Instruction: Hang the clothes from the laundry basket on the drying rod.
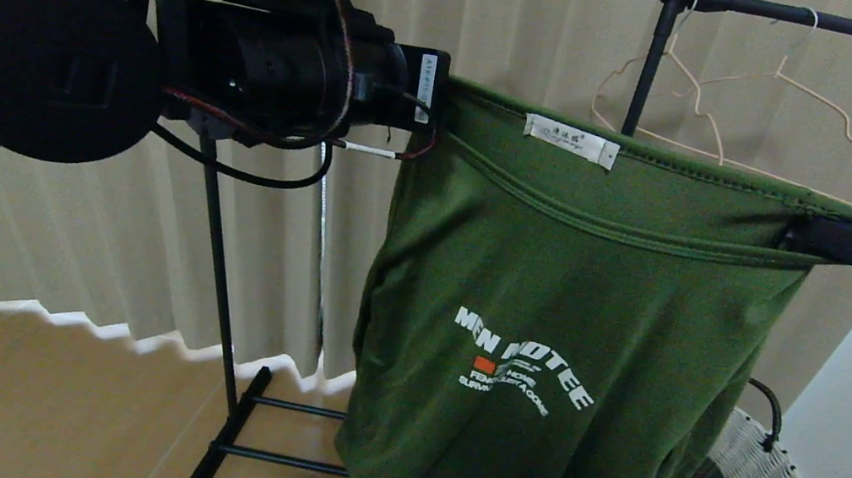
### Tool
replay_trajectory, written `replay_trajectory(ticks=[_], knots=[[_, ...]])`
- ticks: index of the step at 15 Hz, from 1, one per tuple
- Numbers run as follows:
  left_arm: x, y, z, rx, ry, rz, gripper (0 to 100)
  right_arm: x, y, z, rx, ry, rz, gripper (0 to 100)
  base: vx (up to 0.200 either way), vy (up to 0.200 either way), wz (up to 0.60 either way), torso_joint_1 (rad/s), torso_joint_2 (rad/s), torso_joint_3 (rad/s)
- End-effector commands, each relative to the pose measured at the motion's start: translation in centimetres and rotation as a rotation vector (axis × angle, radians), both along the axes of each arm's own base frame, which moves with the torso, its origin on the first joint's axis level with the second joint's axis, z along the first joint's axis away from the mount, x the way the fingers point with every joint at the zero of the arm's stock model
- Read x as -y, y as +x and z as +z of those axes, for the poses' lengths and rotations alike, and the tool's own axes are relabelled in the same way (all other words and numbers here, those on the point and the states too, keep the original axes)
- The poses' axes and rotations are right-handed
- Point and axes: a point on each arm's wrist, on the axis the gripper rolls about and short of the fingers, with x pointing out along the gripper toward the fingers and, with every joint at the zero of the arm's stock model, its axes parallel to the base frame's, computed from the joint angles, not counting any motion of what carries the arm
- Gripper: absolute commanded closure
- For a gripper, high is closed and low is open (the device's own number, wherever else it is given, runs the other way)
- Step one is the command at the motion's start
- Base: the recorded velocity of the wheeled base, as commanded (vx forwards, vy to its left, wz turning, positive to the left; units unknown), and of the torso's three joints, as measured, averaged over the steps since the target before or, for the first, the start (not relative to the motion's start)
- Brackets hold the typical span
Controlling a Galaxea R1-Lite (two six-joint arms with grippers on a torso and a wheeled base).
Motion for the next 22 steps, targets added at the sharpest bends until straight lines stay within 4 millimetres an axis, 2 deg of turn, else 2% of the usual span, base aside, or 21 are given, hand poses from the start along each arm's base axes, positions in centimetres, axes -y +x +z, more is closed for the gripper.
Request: replay_trajectory(ticks=[1, 2, 5, 7, 10, 12, 15, 22], knots=[[0.3, 0.4, -0.5, -0.012, 0.009, 0.002, 100, 0.1, -0.9, 0.3, 0.025, 0.009, 0.013, 100, 0.0, 0.0, 0.0, 0.0, 0.0, 0.0], [0.2, 0.3, -0.5, -0.014, 0.01, 0.002, 100, 0.1, -0.6, 0.2, 0.03, -0.006, 0.006, 100, 0.0, 0.0, 0.0, 0.0, 0.0, 0.0], [-1.4, -1.8, 0.9, 0.009, 0.005, -0.021, 100, 0.1, 1.2, -0.3, 0.076, -0.103, -0.057, 100, 0.0, 0.0, 0.0, 0.0, 0.0, 0.0], [-3.8, -5.5, 2.0, -0.004, 0.025, -0.176, 100, -0.4, 4.3, 0.2, 0.109, -0.121, -0.115, 100, 0.0, 0.0, 0.0, 0.0, 0.0, 0.0], [-5.8, -8.7, 2.7, -0.038, 0.038, -0.285, 100, -1.7, 8.1, 1.1, 0.128, -0.111, -0.14, 100, 0.0, 0.0, 0.0, 0.0, 0.0, 0.0], [-6.9, -10.4, 2.1, -0.055, 0.066, -0.369, 100, -2.3, 9.6, 1.5, 0.105, -0.075, -0.135, 100, 0.0, 0.0, 0.0, 0.0, 0.0, 0.0], [-7.3, -11.2, 1.1, -0.055, 0.113, -0.403, 100, -3.5, 10.5, 1.7, 0.112, -0.012, -0.108, 100, 0.0, 0.0, 0.0, 0.0, 0.0, 0.0], [-6.9, -11.5, 1.0, -0.057, 0.111, -0.415, 100, -3.4, 10.4, 1.2, 0.098, -0.018, -0.111, 100, 0.0, 0.0, 0.0, 0.0, 0.0, 0.0]])
